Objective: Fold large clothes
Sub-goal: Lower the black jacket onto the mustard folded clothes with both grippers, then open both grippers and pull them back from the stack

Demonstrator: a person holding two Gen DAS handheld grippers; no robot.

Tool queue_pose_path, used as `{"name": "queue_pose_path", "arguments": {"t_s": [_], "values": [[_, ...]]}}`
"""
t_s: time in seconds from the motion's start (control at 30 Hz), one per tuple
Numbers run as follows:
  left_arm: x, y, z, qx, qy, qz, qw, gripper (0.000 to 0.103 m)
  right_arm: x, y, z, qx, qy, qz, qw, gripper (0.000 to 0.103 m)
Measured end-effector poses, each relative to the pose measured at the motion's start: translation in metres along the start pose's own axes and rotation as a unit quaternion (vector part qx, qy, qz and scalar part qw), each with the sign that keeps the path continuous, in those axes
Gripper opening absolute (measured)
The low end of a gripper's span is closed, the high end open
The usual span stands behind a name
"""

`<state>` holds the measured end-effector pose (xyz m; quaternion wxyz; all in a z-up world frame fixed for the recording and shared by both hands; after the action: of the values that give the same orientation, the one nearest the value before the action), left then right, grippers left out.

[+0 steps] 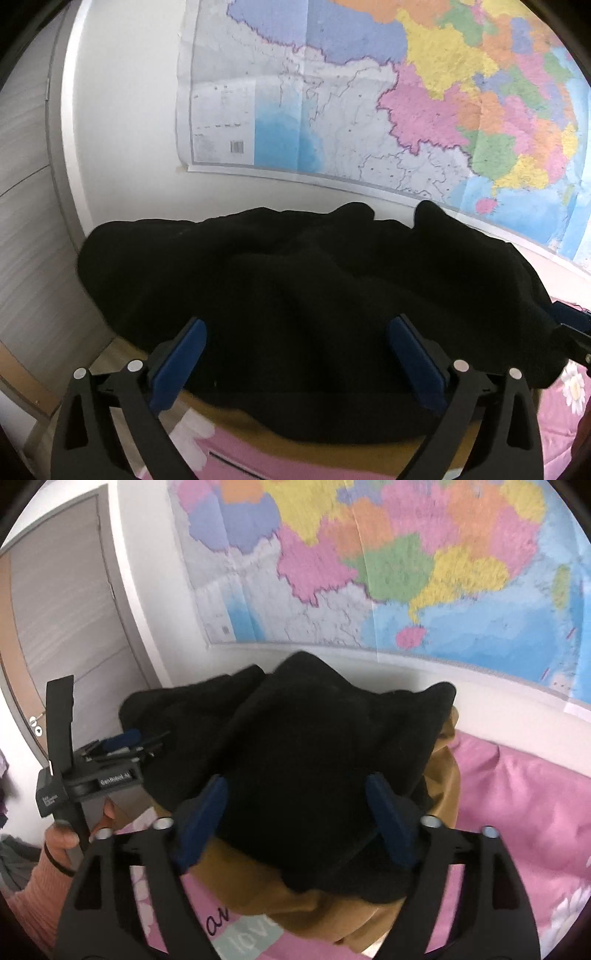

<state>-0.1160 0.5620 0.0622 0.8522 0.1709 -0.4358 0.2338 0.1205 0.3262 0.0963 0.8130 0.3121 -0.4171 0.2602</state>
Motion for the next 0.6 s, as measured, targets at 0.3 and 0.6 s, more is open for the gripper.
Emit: {"name": "queue_pose_path", "arguments": {"t_s": [0.3, 0.6], "values": [[-0.024, -0.021, 0.040, 0.022, 0.002, 0.000, 0.9998, 0.097, -0.033, 0.014, 0.027, -0.009, -0.016, 0.029, 0.999, 0.097], [-0.050, -0.049, 0.077, 0.029, 0.017, 0.003, 0.9994, 0.097, -0.069, 0.033, 0.039, -0.017, -0.015, 0.046, 0.999, 0.097]]}}
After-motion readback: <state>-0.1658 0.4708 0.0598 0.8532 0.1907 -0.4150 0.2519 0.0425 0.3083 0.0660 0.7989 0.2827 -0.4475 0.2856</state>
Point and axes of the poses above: each gripper's, at about its wrist camera, not at the fingertips, and z roughly against the way its jaws point, y to its left, x to its top, the point moved 2 cm from there along -z, roughly the way its jaws point, and after that the axes turned 9 degrees about -z, right-handed, at the moved point
